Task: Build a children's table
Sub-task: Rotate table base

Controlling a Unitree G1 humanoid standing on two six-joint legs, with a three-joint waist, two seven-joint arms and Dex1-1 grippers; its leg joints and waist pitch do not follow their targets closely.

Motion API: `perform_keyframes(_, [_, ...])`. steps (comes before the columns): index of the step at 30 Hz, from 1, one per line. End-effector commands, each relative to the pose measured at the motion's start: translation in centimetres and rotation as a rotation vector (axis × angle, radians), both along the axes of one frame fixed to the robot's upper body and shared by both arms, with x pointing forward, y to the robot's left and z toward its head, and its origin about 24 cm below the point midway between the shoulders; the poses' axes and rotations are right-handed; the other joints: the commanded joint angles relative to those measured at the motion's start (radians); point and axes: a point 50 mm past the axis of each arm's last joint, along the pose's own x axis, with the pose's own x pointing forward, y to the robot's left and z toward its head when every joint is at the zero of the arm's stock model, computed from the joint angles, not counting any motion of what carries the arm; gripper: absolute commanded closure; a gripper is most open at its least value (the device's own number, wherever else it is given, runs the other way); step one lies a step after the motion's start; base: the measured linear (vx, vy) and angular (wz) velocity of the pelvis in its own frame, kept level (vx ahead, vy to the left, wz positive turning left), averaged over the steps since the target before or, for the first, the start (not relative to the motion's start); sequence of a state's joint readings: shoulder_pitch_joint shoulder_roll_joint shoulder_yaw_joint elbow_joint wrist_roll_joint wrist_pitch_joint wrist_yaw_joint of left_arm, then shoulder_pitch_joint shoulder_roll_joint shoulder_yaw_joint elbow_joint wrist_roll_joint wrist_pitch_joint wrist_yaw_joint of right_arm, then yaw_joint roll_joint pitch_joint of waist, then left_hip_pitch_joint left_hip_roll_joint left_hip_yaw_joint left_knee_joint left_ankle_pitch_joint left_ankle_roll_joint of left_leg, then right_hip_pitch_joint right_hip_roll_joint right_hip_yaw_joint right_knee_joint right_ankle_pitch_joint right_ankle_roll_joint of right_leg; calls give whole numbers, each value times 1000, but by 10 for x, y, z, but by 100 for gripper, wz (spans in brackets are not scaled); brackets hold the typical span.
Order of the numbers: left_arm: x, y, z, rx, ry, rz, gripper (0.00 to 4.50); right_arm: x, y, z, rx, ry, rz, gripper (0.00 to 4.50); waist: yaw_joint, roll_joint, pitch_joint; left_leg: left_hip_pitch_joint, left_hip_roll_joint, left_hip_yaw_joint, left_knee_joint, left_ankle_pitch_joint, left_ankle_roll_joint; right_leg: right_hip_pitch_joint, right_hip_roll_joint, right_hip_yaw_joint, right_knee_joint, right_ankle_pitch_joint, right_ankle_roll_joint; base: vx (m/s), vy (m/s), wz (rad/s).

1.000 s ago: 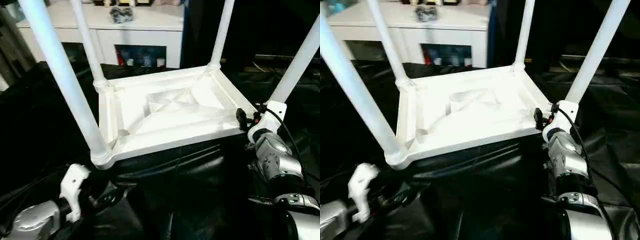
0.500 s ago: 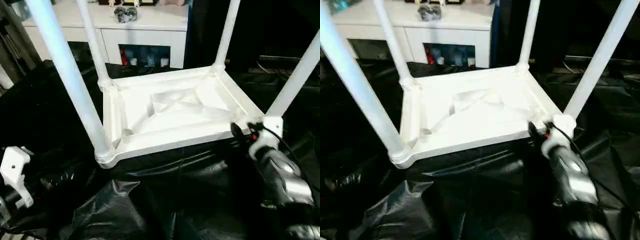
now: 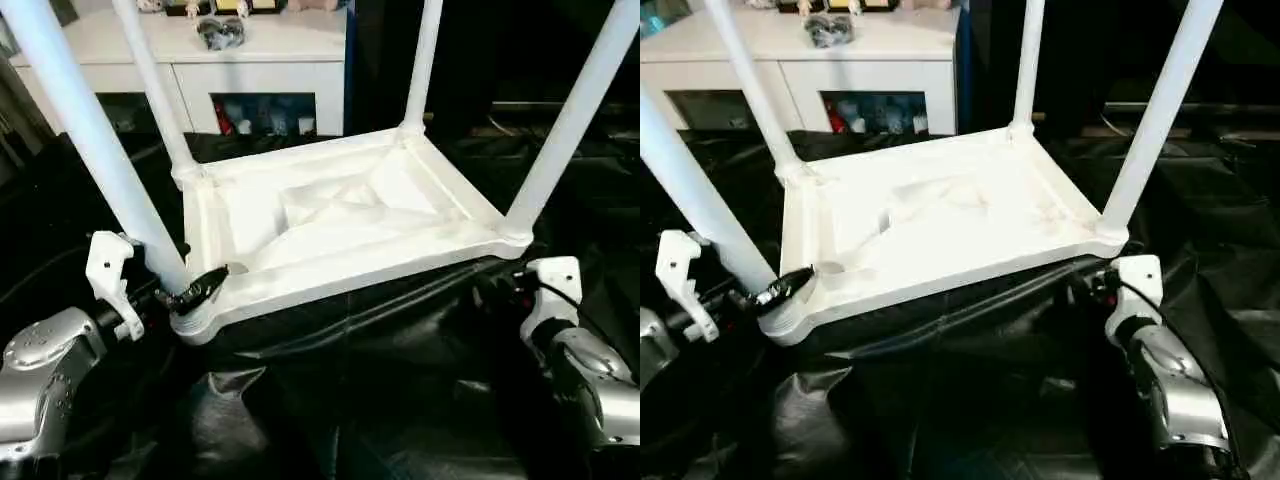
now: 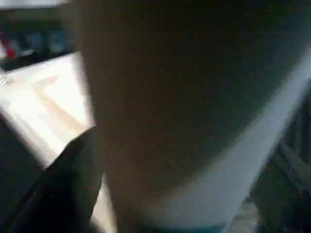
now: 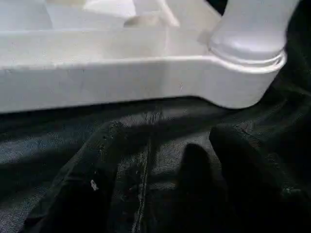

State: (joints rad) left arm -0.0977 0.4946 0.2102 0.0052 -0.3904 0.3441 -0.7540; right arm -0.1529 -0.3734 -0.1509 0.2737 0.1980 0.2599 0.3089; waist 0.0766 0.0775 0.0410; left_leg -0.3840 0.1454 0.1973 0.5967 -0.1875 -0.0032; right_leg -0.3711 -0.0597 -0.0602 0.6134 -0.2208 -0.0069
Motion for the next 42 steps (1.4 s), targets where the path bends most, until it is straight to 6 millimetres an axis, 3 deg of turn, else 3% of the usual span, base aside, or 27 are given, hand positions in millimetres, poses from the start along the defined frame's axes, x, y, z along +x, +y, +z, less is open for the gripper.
perform_keyframes(1, [3, -5, 0, -18, 12, -6, 5, 6, 6, 4, -8, -6, 8, 129, 5, -2, -53, 24, 87, -51, -77, -231, 13, 22, -98, 56, -74, -130, -212, 0, 0, 0])
perform_keyframes(7, [2, -21, 8, -108, 6, -135, 5, 13, 10, -2, -27, 26, 14, 129, 17, -1, -50, 29, 88, -47, -78, -259, -6, 18, -98, 57, -75, -161, -213, 0, 0, 0])
perform_keyframes(8, [-9, -31, 10, -145, 55, -288, 5, 19, 16, -5, -31, 36, 36, 129, 17, 0, -52, 26, 88, -50, -79, -254, -12, 20, -102, 56, -71, -159, -219, 0, 0, 0])
perform_keyframes(9, [-10, -32, 10, -148, 61, -302, 5, 20, 17, -5, -31, 37, 38, 129, 16, 2, -51, 23, 87, -50, -80, -252, -12, 21, -100, 54, -70, -163, -219, 0, 0, 0])
perform_keyframes(10, [-14, -35, 10, -156, 80, -350, 5, 21, 19, -6, -33, 41, 46, 129, 18, 1, -51, 30, 89, -47, -79, -264, -14, 15, -97, 56, -72, -166, -219, 0, 0, 0])
perform_keyframes(12, [-20, -39, 9, -168, 120, -417, 5, 24, 23, -7, -33, 49, 69, 129, 18, 4, -51, 28, 89, -45, -81, -252, -12, 16, -93, 55, -69, -151, -223, 0, 0, 0])
perform_keyframes(15, [-26, -43, 9, -181, 161, -481, 5, 28, 29, -8, -34, 57, 93, 129, 14, 1, -49, 24, 86, -45, -81, -255, -15, 21, -96, 55, -68, -162, -222, 0, 0, 0])
perform_keyframes(16, [-32, -49, 10, -200, 201, -556, 5, 32, 37, -9, -31, 64, 121, 129, 14, -11, -49, 25, 86, -45, -78, -252, -12, 21, -101, 58, -66, -179, -224, 0, 0, 0])
perform_keyframes(18, [-38, -57, 13, -220, 244, -637, 5, 37, 46, -10, -29, 64, 155, 129, 8, -7, -46, 17, 84, -47, -82, -245, -8, 24, -100, 55, -67, -214, -222, 0, 0, 0])
perform_keyframes(20, [-41, -65, 17, -245, 263, -690, 5, 41, 58, -9, -22, 54, 193, 129, 3, -5, -47, 23, 86, -48, -83, -258, -18, 21, -98, 56, -71, -224, -214, 0, 0, 0])
perform_keyframes(22, [-43, -70, 19, -270, 272, -716, 5, 43, 64, -8, -17, 45, 216, 129, -2, -4, -47, 21, 84, -48, -83, -257, -20, 22, -96, 57, -69, -205, -217, 0, 0, 0])
perform_keyframes(24, [-50, -88, 26, -373, 299, -793, 5, 45, 91, -5, 35, 35, 363, 129, -9, -7, -51, 19, 82, -45, -78, -242, -17, 24, -95, 56, -62, -161, -238, 0, 0, 0])
perform_keyframes(27, [-53, -93, 25, -386, 308, -816, 5, 43, 102, -6, 48, 48, 433, 129, -16, -9, -51, 9, 80, -46, -73, -189, 16, 32, -94, 54, -60, -109, -249, 0, 0, 0])
perform_keyframes(29, [-55, -96, 25, -396, 320, -838, 5, 42, 113, -7, 47, 57, 515, 129, -22, -13, -48, 11, 79, -43, -71, -191, 27, 31, -94, 54, -65, -140, -247, 0, 0, 0])
perform_keyframes(33, [-55, -99, 23, -406, 333, -857, 5, 41, 125, -10, 47, 76, 594, 129, -34, -12, -43, 10, 81, -49, -78, -245, 5, 33, -93, 50, -72, -249, -225, 0, 0, 0])
perform_keyframes(36, [-56, -102, 22, -424, 341, -871, 5, 42, 130, -11, 38, 79, 614, 129, -37, -11, -42, 11, 82, -51, -80, -260, -5, 31, -94, 50, -74, -276, -217, 0, 0, 0])
perform_keyframes(37, [-56, -106, 19, -451, 356, -885, 5, 43, 135, -10, 24, 77, 640, 129, -39, -14, -41, 12, 82, -52, -82, -281, -21, 31, -96, 51, -78, -305, -206, 0, 0, 0])
perform_keyframes(42, [-59, -105, 7, -474, 372, -867, 5, 43, 126, -12, -22, 85, 621, 129, -41, -20, -37, 18, 81, -54, -86, -314, -34, 30, -95, 53, -84, -340, -187, 0, 2, -4])
